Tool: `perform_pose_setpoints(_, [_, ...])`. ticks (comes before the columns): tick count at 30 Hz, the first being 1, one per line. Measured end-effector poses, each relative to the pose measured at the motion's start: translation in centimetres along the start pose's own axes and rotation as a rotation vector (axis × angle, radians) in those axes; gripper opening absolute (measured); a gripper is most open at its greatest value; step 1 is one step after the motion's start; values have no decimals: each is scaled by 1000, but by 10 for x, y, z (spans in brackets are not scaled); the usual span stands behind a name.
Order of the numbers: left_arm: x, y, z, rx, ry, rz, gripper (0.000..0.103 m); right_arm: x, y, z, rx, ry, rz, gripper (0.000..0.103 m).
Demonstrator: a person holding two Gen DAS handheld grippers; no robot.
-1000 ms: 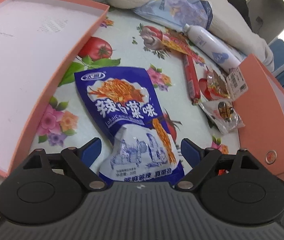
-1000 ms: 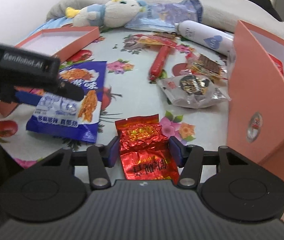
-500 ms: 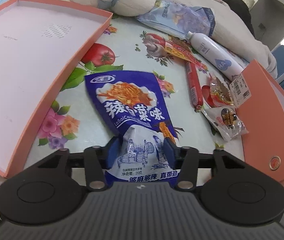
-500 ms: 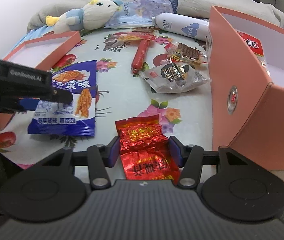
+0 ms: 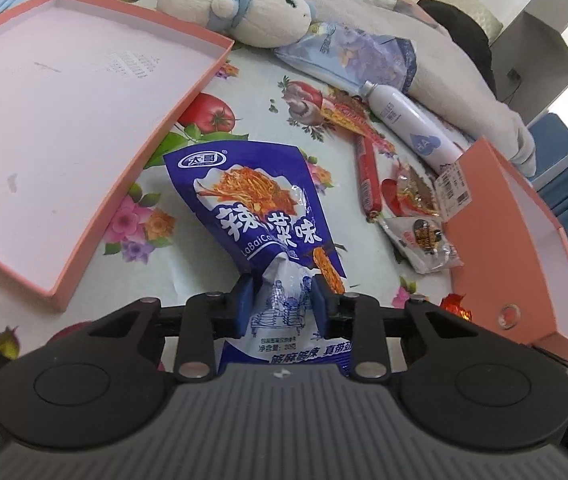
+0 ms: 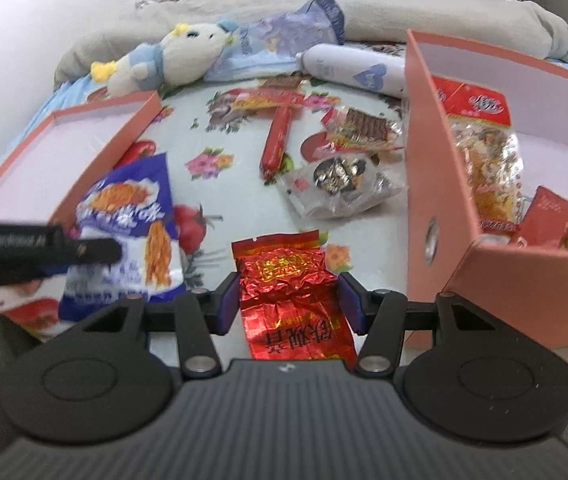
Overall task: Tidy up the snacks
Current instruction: 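Lift both packets and carry them toward the deep orange box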
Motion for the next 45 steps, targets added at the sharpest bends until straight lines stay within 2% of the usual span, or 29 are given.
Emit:
perform_pose_setpoints(4, [13, -6, -3, 7, -6, 22, 35, 14, 3, -14, 7, -14, -20, 55])
perform_pose_setpoints(16, [47, -41, -27, -71, -28, 82, 35, 48, 4, -52, 12, -94, -47, 55])
perform_pose_setpoints(27, [74, -83, -60, -122, -68, 138, 35, 77, -16, -92, 5, -163, -43, 55])
perform_pose_setpoints(35, [88, -135, -86, -188, -104, 205, 35, 102, -40, -123, 8, -238, -33, 55])
perform_pose_setpoints(45, [76, -225, -89, -273, -92, 318, 35, 127, -96, -146, -11, -322, 54, 55])
Point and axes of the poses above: each gripper's, at about its wrist camera, not at the fingertips, and x roughly against the way its jaws point, y to its left, z to its underside, the point moved 10 cm from there along -x, roughly the way its jaws point, and after that the axes turned 1 degree about x, right-handed, at the moved point
